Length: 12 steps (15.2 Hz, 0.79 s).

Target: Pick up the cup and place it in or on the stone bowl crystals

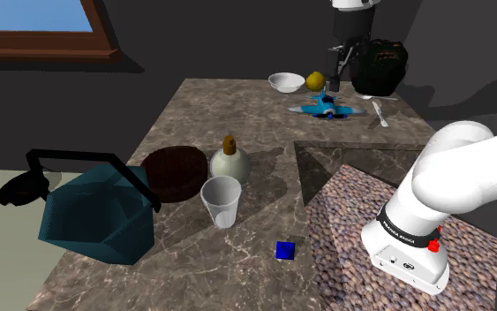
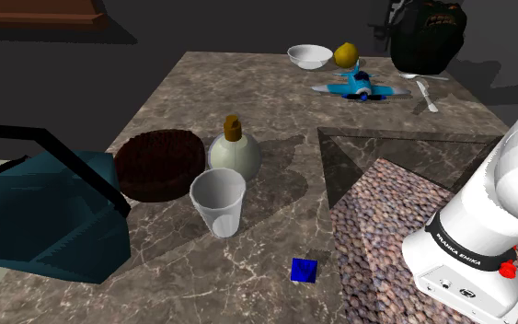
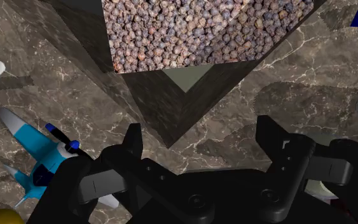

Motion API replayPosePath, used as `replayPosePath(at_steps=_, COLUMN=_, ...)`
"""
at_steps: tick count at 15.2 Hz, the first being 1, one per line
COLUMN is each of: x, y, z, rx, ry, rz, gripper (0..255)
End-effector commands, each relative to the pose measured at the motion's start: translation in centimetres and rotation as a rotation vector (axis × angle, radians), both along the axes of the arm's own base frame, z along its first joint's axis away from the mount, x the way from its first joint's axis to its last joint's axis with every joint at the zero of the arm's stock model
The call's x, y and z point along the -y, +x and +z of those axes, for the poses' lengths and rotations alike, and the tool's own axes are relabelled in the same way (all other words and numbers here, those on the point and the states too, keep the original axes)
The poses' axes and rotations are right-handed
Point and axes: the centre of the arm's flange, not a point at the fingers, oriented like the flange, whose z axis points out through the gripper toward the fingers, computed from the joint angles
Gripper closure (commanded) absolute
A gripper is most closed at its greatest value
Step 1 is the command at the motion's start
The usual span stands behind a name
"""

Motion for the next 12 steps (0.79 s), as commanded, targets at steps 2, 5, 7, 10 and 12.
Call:
replayPosePath(at_steps=2, x=-0.9, y=0.3, z=-0.7, rx=0.000, ry=0.010, rz=-0.002, gripper=0)
replayPosePath(at_steps=5, x=-3.6, y=1.2, z=-2.9, rx=-0.001, ry=0.038, rz=-0.009, gripper=0)
replayPosePath(at_steps=7, x=-5.4, y=1.9, z=-4.3, rx=-0.001, ry=0.057, rz=-0.013, gripper=0)
replayPosePath(at_steps=10, x=-8.2, y=2.8, z=-6.3, rx=-0.002, ry=0.086, rz=-0.020, gripper=0)
replayPosePath(at_steps=12, x=-10.1, y=3.5, z=-7.7, rx=-0.002, ry=0.105, rz=-0.025, gripper=0)
